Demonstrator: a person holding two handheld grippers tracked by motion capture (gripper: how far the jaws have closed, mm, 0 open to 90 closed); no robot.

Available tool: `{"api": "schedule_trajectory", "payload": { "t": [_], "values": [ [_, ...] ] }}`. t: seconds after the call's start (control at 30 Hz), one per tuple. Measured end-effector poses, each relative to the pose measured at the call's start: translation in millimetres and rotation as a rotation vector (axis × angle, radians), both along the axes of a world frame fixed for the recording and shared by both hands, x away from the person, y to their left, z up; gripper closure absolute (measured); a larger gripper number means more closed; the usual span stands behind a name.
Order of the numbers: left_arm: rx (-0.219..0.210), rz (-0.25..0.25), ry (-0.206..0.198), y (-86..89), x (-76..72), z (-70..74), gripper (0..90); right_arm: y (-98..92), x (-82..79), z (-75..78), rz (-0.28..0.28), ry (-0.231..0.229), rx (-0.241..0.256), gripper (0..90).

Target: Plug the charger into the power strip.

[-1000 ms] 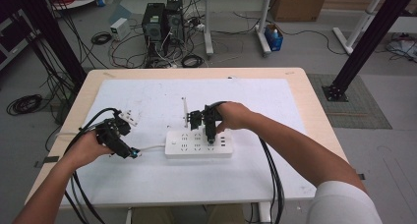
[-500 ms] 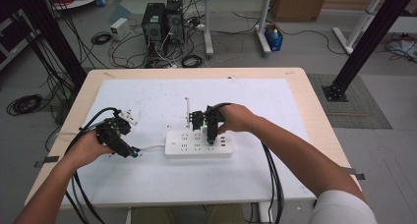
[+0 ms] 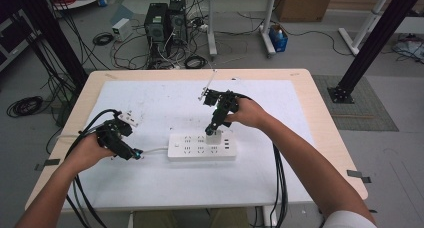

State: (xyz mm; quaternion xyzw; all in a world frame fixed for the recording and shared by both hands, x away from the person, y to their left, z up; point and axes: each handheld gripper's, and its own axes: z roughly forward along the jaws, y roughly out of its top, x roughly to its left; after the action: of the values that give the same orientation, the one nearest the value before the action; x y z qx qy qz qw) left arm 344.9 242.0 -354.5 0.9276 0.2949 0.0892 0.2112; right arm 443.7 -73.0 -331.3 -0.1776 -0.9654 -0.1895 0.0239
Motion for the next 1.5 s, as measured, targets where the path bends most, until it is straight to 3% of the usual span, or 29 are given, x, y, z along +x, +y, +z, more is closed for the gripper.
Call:
{"api": "schedule_trajectory", "payload": {
  "t": [0.13, 0.2, 0.27, 0.3, 0.43, 0.6, 0.67, 0.87, 1.1, 1.5],
  "values": [
    [-0.021, 0.011, -0.004, 2.1, 1.2, 1.4, 16.8, -3.4, 1.6, 4.2, -0.039, -0.006, 0.008, 20.0],
    [-0.023, 0.011, -0.011, 2.1, 1.8, 1.9, 16.8, -5.2, 2.7, 4.5, -0.053, -0.011, -0.002, 8.3],
    [-0.026, 0.008, -0.012, 1.3, 2.1, 2.0, 16.8, -7.4, 3.6, 6.0, -0.083, -0.013, 0.009, 7.6],
    [-0.029, 0.008, -0.014, 0.9, 2.2, 1.8, 16.8, -8.4, 3.8, 7.1, -0.101, -0.013, 0.018, 1.5],
    [-0.028, 0.002, -0.016, 0.1, 3.1, 3.2, 16.8, -16.6, 5.1, 12.0, -0.144, -0.023, 0.028, 0.8],
    [-0.036, 0.006, -0.019, 0.3, 5.2, 5.2, 16.8, -27.7, 1.8, 16.4, -0.167, -0.043, 0.004, 0.8],
    [-0.032, 0.003, -0.010, -1.2, 7.3, 5.4, 16.8, -40.1, -3.3, 23.0, -0.195, -0.060, 0.030, 0.8],
    [-0.030, -0.001, -0.017, -5.0, 10.4, 9.9, 16.8, -70.0, -15.8, 33.8, -0.241, -0.081, 0.026, 0.8],
    [-0.019, 0.041, -0.026, -3.6, 13.4, 14.3, 16.8, -104.0, -35.6, 49.9, -0.305, -0.102, 0.043, 0.9],
    [-0.015, 0.060, -0.045, -1.5, 10.4, 18.3, 16.8, -148.7, -64.1, 46.3, -0.380, -0.119, -0.018, 0.9]
  ]
}}
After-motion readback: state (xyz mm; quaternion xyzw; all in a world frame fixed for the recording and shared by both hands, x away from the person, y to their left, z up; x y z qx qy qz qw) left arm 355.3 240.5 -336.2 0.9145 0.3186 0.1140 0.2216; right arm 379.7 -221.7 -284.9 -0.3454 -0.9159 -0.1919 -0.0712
